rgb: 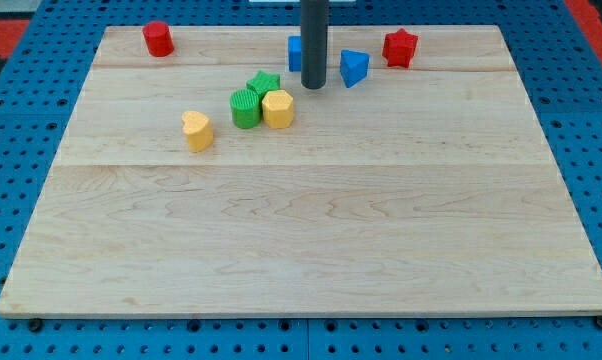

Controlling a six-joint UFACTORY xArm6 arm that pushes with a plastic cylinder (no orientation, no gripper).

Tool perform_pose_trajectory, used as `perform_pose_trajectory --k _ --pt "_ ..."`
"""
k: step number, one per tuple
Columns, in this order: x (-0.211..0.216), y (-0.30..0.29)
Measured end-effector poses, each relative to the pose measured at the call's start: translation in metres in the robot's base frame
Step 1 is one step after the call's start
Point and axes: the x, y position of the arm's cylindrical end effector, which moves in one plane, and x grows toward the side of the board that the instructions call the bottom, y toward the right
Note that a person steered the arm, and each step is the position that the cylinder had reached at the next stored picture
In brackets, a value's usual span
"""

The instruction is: Move the blue cube towards top center

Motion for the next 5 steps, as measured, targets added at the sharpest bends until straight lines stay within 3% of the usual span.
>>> perform_pose_trajectory --k 5 --pt "-0.095 0.000"
